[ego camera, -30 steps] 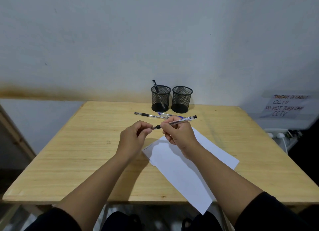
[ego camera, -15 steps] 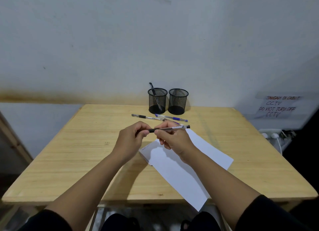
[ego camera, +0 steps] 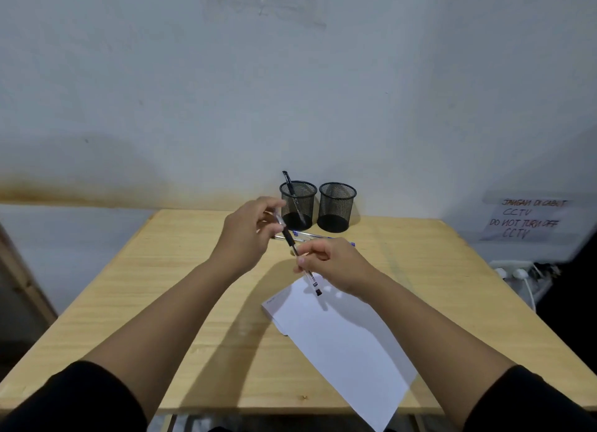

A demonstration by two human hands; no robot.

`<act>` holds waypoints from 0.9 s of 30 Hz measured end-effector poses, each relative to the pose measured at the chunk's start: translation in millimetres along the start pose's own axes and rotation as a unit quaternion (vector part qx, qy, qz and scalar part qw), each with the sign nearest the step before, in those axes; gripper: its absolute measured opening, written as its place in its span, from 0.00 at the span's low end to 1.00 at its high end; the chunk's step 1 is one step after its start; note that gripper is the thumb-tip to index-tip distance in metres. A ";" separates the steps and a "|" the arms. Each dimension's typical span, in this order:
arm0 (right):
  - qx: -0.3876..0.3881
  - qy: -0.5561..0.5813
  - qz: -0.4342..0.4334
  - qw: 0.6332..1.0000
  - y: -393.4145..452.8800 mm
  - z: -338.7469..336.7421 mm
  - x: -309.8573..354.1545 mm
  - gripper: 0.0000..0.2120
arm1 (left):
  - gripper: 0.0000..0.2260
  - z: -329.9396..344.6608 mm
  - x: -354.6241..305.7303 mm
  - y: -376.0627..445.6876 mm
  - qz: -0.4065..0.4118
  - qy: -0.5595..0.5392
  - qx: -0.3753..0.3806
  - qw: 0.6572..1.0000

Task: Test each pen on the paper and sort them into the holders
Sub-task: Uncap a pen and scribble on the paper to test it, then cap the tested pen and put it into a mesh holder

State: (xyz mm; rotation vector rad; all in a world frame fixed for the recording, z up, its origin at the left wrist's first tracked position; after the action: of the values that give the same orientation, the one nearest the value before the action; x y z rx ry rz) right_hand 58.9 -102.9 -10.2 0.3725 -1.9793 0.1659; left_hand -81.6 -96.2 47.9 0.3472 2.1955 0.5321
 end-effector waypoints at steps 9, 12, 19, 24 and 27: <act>-0.181 -0.136 -0.014 0.974 77.2 -80.4 17.9 0.04 | 0.18 38.3 34.2 69.4 -0.080 0.054 -0.038 0.995; -0.217 -0.147 -0.033 0.964 109.6 -101.2 26.9 0.07 | 0.19 60.4 56.3 91.6 -0.114 0.061 -0.020 0.991; -0.236 -0.201 -0.061 0.949 181.8 -113.7 29.6 0.08 | 0.20 102.0 100.8 131.8 -0.146 0.072 0.008 0.987; -0.200 -0.234 -0.020 0.951 209.8 -103.0 -0.8 0.09 | 0.19 110.4 112.1 138.3 -0.134 0.062 0.008 0.989; -0.174 -0.259 -0.001 0.950 216.1 -96.8 -13.7 0.10 | 0.18 108.9 110.4 137.6 -0.120 0.047 0.005 0.992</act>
State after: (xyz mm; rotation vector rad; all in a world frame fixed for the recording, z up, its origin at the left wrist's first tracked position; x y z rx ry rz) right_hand 75.5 130.3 29.5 0.1976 -2.4688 -0.3142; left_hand -55.3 97.7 -20.5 0.0602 2.2918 0.4116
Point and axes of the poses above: each hand's wrist, its own y-axis towards the middle knuckle, its own z-axis out of the palm, x = y × z, the point moved 9 cm from there along y, towards the middle knuckle, and after that the axes turned 2 degrees about y, right-handed, at the moved point
